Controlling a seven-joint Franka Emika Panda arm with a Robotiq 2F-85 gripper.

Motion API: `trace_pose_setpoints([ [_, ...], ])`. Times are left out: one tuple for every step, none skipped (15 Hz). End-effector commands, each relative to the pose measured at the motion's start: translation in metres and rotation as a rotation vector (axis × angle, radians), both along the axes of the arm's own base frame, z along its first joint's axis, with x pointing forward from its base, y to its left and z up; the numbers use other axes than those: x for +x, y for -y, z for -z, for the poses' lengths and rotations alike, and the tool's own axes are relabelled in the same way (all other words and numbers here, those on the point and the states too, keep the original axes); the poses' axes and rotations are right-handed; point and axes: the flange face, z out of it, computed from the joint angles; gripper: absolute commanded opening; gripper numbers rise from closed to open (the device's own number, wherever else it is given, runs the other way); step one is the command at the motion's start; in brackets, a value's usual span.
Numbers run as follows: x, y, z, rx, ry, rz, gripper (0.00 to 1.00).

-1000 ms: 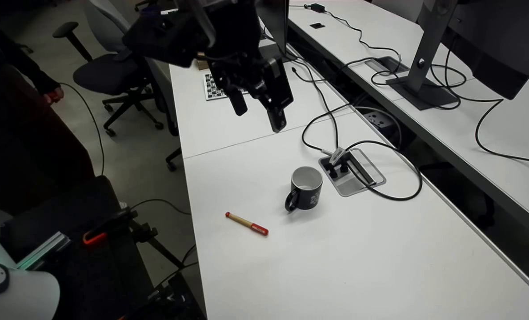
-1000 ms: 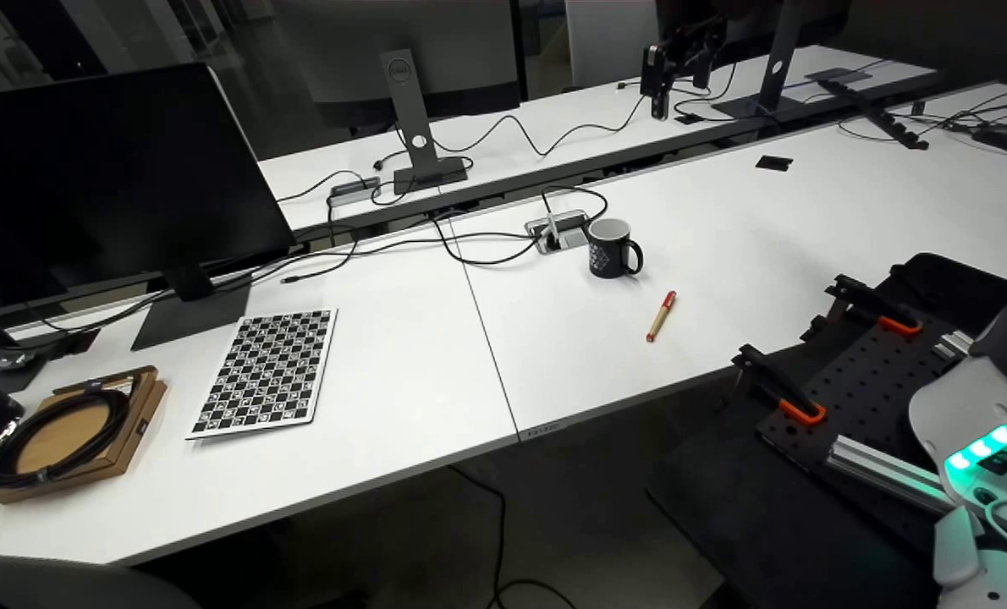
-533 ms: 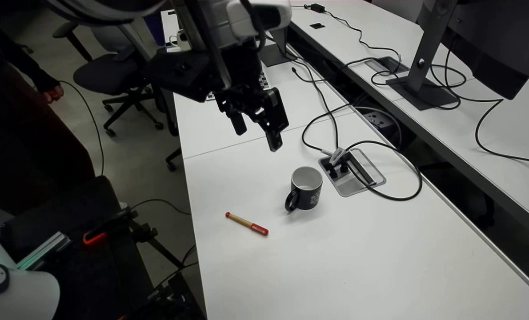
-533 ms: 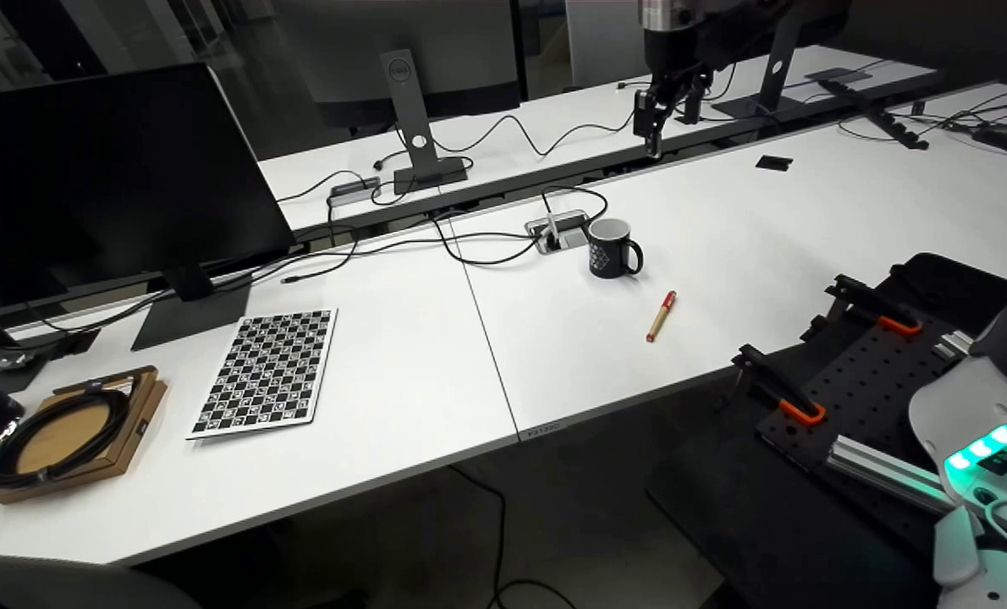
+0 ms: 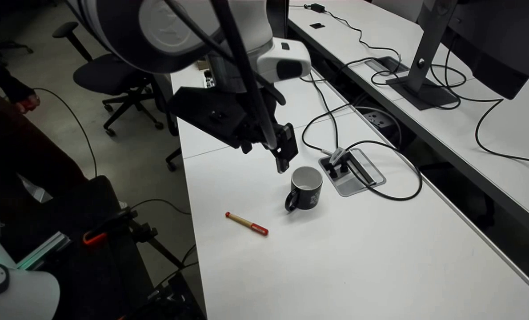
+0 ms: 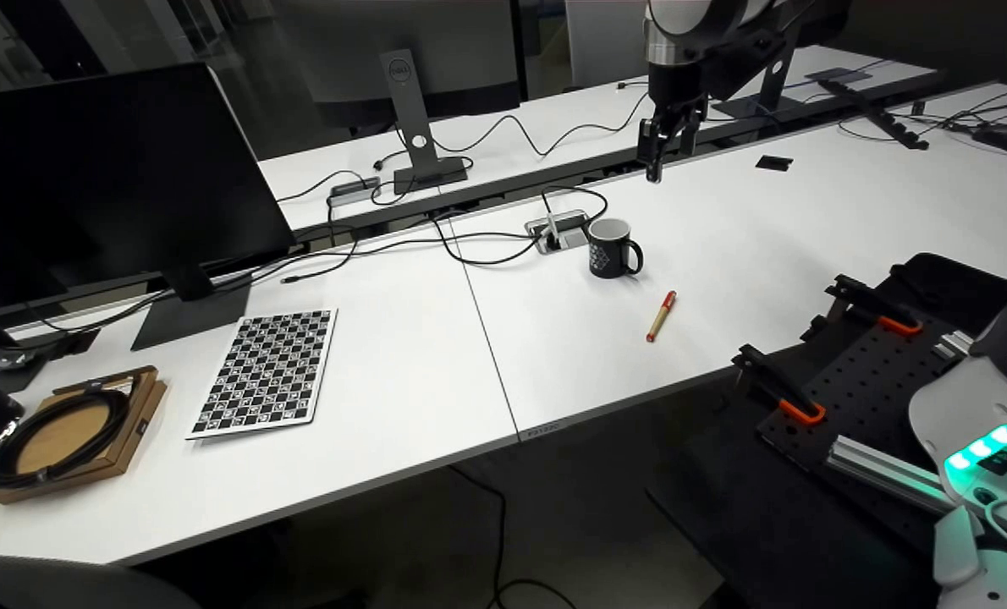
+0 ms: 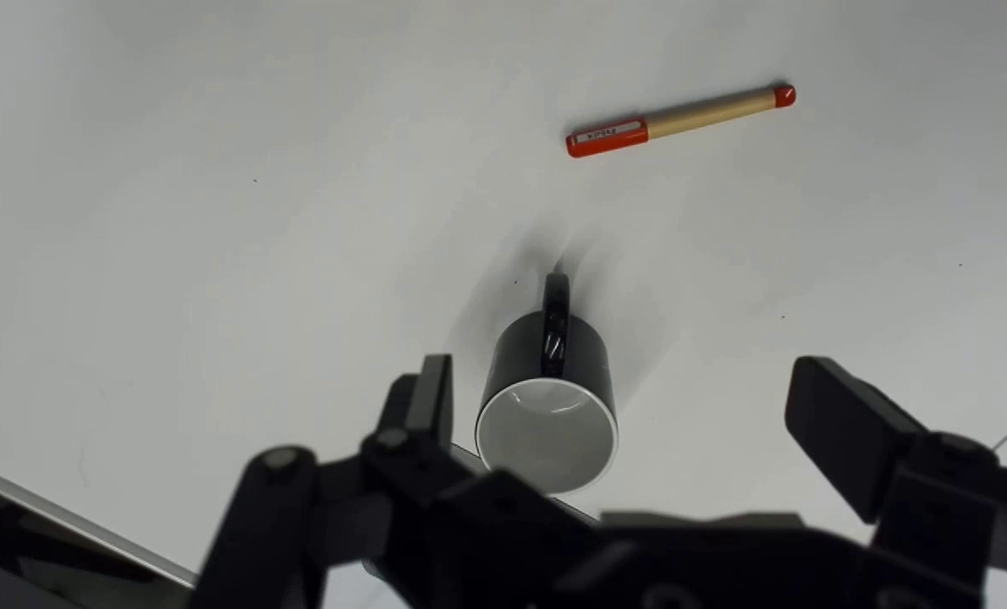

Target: Move the black mug from the left to the right

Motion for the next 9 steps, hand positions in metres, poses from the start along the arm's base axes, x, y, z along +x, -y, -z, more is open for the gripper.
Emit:
trace_pose_setpoints([
  [0.001,0.000,-0.001,0.001,0.000,-0.001,1.00],
  [0.000,0.005,0.000,-0.012,0.028,-0.001,1.00],
  [0.001,0.011,0.009,-0.012,0.026,-0.006,1.00],
  [0.002,0.016,0.016,-0.012,0.030,-0.011,1.00],
  [0.004,0.019,0.023,-0.008,0.035,-0.023,1.00],
  [0.007,0.020,0.031,-0.001,0.042,-0.045,1.00],
  [0.010,0.021,0.042,0.005,0.042,-0.077,1.00],
  [0.013,0.020,0.052,0.022,0.038,-0.103,1.00],
  [0.016,0.018,0.062,0.035,0.031,-0.133,1.00],
])
